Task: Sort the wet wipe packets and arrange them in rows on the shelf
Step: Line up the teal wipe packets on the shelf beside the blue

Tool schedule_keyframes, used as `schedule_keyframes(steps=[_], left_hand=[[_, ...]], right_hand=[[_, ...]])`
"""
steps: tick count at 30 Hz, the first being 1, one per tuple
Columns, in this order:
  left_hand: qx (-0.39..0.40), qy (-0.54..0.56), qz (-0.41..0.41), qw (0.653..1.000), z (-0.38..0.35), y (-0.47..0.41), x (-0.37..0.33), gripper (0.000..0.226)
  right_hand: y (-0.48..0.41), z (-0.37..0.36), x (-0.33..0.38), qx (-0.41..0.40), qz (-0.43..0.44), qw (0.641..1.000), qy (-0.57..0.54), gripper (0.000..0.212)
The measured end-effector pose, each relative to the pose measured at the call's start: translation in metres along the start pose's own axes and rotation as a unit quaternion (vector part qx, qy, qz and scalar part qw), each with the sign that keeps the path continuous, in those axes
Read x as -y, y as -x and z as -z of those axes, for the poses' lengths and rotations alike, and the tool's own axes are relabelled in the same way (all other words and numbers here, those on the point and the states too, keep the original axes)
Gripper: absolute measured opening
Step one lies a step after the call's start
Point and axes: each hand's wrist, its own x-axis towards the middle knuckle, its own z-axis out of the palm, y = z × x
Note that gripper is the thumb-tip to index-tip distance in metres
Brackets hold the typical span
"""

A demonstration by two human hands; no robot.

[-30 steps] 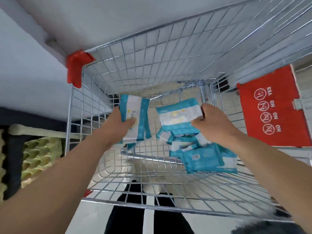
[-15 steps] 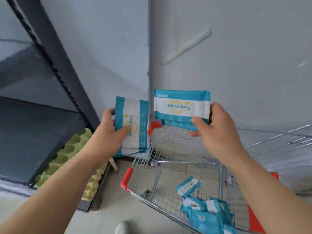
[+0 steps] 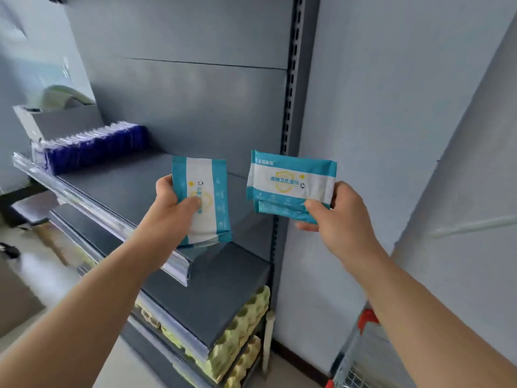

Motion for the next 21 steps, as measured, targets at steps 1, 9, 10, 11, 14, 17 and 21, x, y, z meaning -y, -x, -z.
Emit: schedule_keyframes(steps=[1, 9, 10, 11, 14, 17, 21], left_hand=[[0.001, 0.015, 0.015, 1.0, 0.016, -0.015, 0.001, 0.032], [0.121, -0.013, 0.074, 0.99, 0.103, -0.138, 0.029, 0.053], [0.136, -0.025, 0.075, 0.988, 0.108, -0.153, 0.033, 0.055], [0.146, -0.035, 0.076, 0.986, 0.111, -0.167, 0.036, 0.056], [0.166, -0.069, 0.055, 0.982, 0.114, -0.206, 0.042, 0.034], [0.206, -0.102, 0.044, 0.972, 0.114, -0.237, 0.041, 0.033], [0.23, -0.151, 0.019, 0.961, 0.108, -0.271, 0.039, 0.041]], right_hand=[[-0.007, -0.022, 0.005, 0.001, -0.007, 1.0, -0.002, 0.016], [-0.063, -0.151, -0.003, -0.04, -0.094, 0.994, 0.03, 0.015], [-0.069, -0.16, -0.006, -0.049, -0.11, 0.992, 0.037, 0.014], [-0.075, -0.167, -0.01, -0.06, -0.126, 0.989, 0.041, 0.014], [-0.093, -0.184, -0.02, -0.077, -0.167, 0.983, 0.029, 0.019], [-0.115, -0.196, -0.026, -0.082, -0.207, 0.974, 0.029, 0.024], [-0.143, -0.201, -0.035, -0.075, -0.223, 0.964, 0.127, 0.022]])
